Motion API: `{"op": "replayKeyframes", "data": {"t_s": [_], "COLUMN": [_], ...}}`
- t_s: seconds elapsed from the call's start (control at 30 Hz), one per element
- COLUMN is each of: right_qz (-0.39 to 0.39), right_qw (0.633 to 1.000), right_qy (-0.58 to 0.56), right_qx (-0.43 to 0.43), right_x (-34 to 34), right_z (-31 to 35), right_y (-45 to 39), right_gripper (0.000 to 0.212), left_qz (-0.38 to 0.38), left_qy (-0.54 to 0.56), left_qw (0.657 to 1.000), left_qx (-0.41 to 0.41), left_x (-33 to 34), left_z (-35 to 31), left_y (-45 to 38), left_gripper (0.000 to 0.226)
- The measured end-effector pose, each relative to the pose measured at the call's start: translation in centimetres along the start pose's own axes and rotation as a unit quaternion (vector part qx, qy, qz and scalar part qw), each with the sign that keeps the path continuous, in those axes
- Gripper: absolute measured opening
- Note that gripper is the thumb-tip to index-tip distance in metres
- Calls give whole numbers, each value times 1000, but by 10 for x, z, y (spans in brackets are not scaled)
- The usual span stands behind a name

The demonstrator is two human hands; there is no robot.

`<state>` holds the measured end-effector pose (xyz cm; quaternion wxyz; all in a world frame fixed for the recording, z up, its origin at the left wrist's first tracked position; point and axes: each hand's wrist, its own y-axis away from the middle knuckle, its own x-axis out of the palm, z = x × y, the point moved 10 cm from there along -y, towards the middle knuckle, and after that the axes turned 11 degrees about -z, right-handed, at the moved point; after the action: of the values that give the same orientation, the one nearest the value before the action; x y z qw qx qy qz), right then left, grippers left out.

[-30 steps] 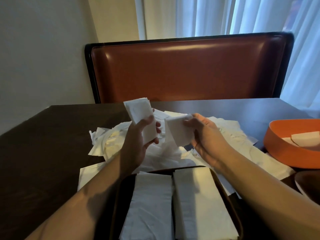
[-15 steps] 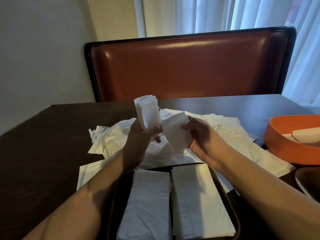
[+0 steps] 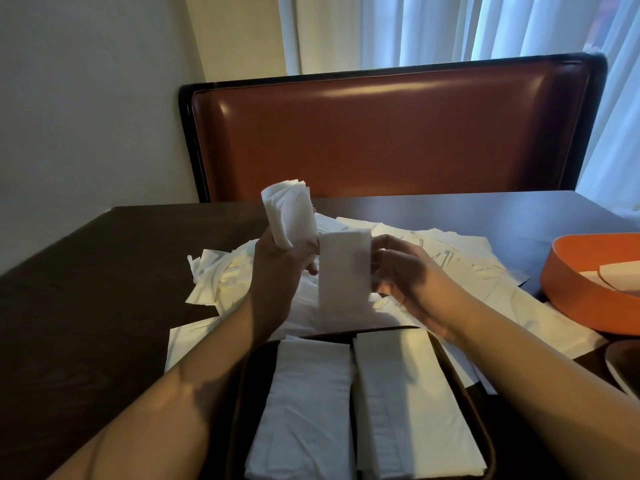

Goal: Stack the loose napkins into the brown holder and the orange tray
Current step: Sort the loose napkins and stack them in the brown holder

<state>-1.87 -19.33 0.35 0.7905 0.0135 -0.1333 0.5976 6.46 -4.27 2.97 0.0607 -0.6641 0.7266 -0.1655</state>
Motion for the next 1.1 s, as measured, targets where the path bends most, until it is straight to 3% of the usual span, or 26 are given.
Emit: {"op": "replayKeyframes", "data": {"t_s": [0.1,0.2,0.3,0.4,0.53,0.8,0.93,1.03,1.1], "right_qz": [-63,-110,-135,-126,-119,-126,-144,-87,-5], "right_qw": [996,977,935,916,896,893,909,983,999], "right_qy": [66,161,277,300,344,328,309,121,2], "right_qx": [-23,-83,-174,-234,-253,-281,-239,-110,-40], "right_x": [-12,-16,-12,-4,0,0,-7,-11,5], "right_z": [4,20,39,47,45,49,55,47,43], "right_y": [-3,-3,3,9,6,6,3,-3,5], "right_gripper": [63,51,45,39,27,4,11,14,6], "left_qz": [-13,-9,1,11,22,43,68,77,88], "left_qy": [-8,-15,-25,-31,-33,-18,48,108,128], "left_qw": [1000,1000,1000,999,999,999,990,969,960], "left_qx": [5,1,-4,-1,-9,-9,-115,-207,-233], "left_x": [-2,0,3,5,8,12,19,22,23], "left_z": [-2,-2,-1,-4,-5,-5,5,15,17], "left_y": [-1,1,1,2,6,7,13,18,20], "left_gripper": [34,35,38,40,40,38,30,20,28]}}
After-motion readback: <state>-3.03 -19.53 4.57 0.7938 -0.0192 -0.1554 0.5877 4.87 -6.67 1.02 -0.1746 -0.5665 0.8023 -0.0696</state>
